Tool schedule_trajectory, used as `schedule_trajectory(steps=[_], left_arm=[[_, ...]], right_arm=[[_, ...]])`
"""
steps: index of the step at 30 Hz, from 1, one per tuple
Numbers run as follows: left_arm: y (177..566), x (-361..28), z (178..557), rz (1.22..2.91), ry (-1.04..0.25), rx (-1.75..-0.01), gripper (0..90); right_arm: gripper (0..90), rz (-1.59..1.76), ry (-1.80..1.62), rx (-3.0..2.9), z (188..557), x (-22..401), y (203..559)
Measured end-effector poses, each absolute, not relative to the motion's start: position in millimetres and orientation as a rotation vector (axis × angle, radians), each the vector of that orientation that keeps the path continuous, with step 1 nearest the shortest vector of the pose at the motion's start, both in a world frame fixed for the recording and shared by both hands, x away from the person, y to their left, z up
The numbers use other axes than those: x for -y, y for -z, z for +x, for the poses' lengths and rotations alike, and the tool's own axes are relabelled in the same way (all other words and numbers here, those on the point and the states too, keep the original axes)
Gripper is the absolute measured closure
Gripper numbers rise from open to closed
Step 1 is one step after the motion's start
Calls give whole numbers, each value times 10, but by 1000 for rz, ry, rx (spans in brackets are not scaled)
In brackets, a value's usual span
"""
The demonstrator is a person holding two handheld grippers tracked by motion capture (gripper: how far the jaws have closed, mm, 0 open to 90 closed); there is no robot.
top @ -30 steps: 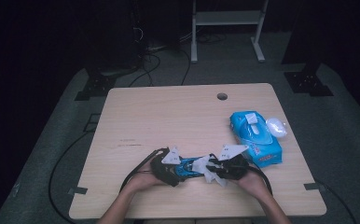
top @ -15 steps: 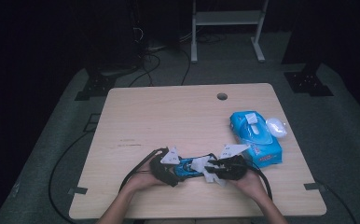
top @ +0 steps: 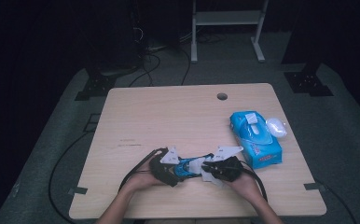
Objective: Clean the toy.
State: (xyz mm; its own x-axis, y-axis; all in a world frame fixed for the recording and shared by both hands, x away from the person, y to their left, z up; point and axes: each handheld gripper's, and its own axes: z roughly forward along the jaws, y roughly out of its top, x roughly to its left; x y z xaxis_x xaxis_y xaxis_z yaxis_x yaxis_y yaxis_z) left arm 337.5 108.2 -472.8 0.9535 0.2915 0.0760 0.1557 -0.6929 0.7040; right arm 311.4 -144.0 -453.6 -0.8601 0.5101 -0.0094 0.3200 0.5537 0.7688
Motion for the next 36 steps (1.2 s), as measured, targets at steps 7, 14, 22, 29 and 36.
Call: schedule_trajectory(steps=[7,14,22,29,36], left_arm=[[4732,-1066,3365,2346,-243,-298,246],[4729,-1084,3378,2345,-224,-308,246],[4730,-1073,3373,2345,-230,-302,247],[4729,-1081,3379,2344,-221,-308,246],[4733,-1083,3382,2340,-217,-303,246]], right_arm=[[842,758,-1135,-2527,3148,1613,4532],[847,705,-1165,-2519,3105,1461,4536],[849,770,-1165,-2524,3162,1630,4552],[850,728,-1183,-2528,3113,1482,4538],[850,718,-1175,-2540,3107,1488,4530]])
